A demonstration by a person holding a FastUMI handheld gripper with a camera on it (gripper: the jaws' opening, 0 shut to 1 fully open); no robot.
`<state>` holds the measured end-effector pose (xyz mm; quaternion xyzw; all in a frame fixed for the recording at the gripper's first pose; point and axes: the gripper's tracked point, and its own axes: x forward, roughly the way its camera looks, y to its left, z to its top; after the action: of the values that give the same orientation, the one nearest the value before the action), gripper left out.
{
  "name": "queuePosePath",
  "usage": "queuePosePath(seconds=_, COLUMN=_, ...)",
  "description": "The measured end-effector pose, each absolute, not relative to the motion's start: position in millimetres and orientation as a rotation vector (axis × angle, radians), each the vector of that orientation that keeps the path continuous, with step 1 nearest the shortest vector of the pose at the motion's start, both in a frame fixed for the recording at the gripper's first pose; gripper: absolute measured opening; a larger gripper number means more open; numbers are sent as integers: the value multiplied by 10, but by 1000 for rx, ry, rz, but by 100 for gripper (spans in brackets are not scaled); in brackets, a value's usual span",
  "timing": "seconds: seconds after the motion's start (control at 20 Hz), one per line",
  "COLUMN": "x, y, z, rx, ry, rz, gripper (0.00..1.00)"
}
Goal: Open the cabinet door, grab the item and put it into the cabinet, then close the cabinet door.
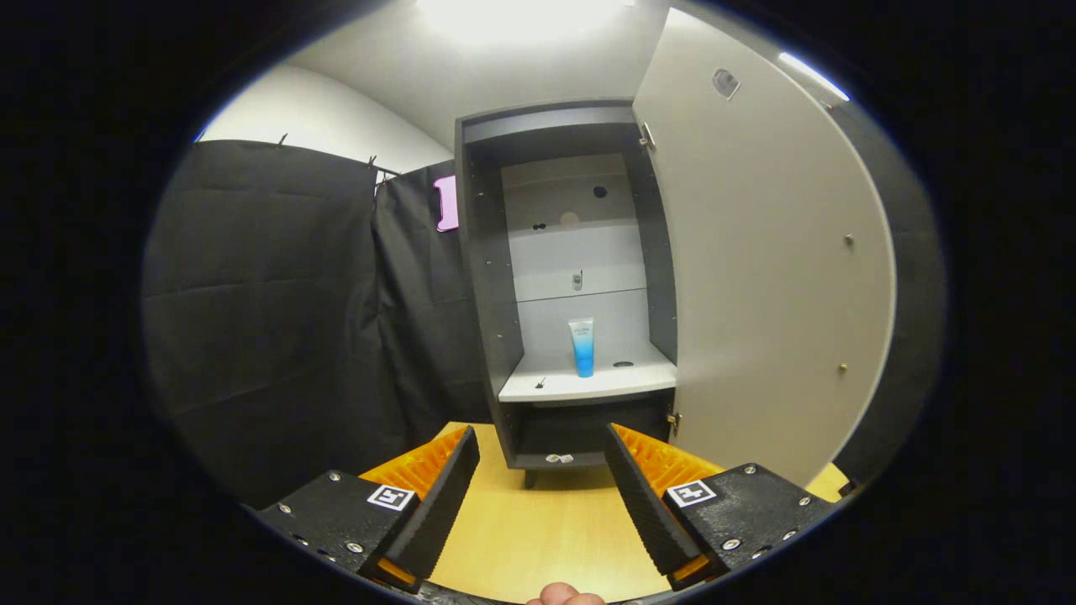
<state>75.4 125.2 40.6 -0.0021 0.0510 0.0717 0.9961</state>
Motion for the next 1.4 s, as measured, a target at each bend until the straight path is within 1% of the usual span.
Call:
queuePosePath(seconds=0.2, x=349, y=402, z=489, rx=-48, ry=85, rz=28, gripper=93)
queuePosePath(seconds=0.45, x=137, y=-835, z=579, rx=-16, ry=99, rz=-133, gripper=93)
queuePosePath(seconds=0.6, x=197, y=-1419, z=746, rx=-17, ry=81, rz=-194, gripper=93)
queuePosePath(seconds=0.7, x=414, y=-1677, z=851, rx=-21, ry=64, rz=-203, gripper=93)
queuePosePath(seconds=0.85, x=760, y=-1843, z=920, rx=-22, ry=64, rz=-169, gripper=94)
queuePosePath(seconds=0.95, x=924, y=-1775, z=895, rx=-22, ry=77, rz=-117, gripper=94)
queuePosePath(seconds=1.2, x=951, y=-1654, z=841, rx=10, ry=79, rz=-51, gripper=93)
queuePosePath(seconds=1.4, x=1016, y=-1162, z=752, rx=2, ry=84, rz=-6, gripper=93)
